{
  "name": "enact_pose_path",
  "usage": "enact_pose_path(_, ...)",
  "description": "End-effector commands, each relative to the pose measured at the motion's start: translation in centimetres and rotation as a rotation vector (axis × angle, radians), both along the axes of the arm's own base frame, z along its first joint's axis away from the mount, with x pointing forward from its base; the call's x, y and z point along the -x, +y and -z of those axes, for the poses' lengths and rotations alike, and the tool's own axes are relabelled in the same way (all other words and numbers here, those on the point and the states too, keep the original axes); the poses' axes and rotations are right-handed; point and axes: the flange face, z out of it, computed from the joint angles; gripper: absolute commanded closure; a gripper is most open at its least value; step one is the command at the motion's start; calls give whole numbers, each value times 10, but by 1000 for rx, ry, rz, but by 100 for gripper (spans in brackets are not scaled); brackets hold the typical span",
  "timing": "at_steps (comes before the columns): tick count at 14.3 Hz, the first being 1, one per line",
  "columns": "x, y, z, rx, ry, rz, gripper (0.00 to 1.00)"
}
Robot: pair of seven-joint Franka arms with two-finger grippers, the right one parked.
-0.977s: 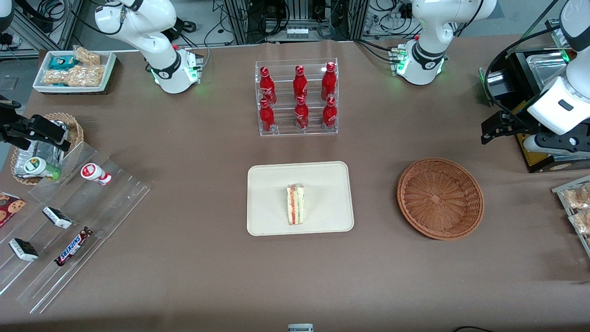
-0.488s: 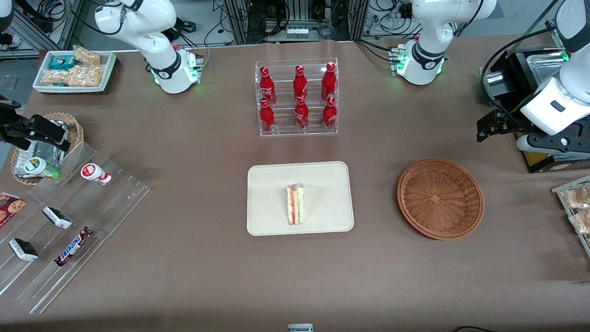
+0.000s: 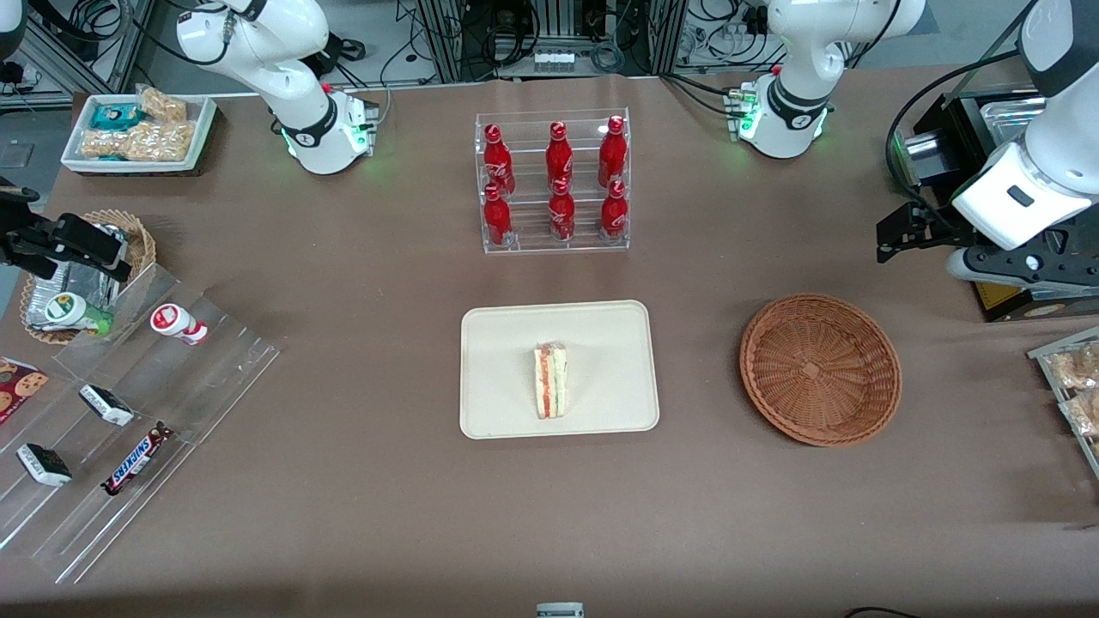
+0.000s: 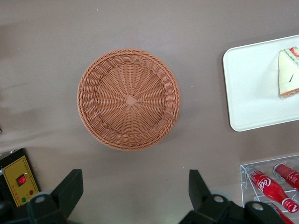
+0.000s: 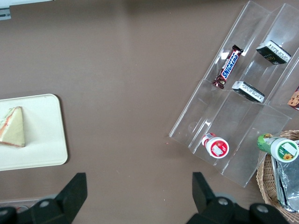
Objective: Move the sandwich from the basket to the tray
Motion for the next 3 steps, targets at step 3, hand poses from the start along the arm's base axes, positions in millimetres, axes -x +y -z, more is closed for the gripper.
enact_pose_path(3,2,-3,-2,-2,10,9,0)
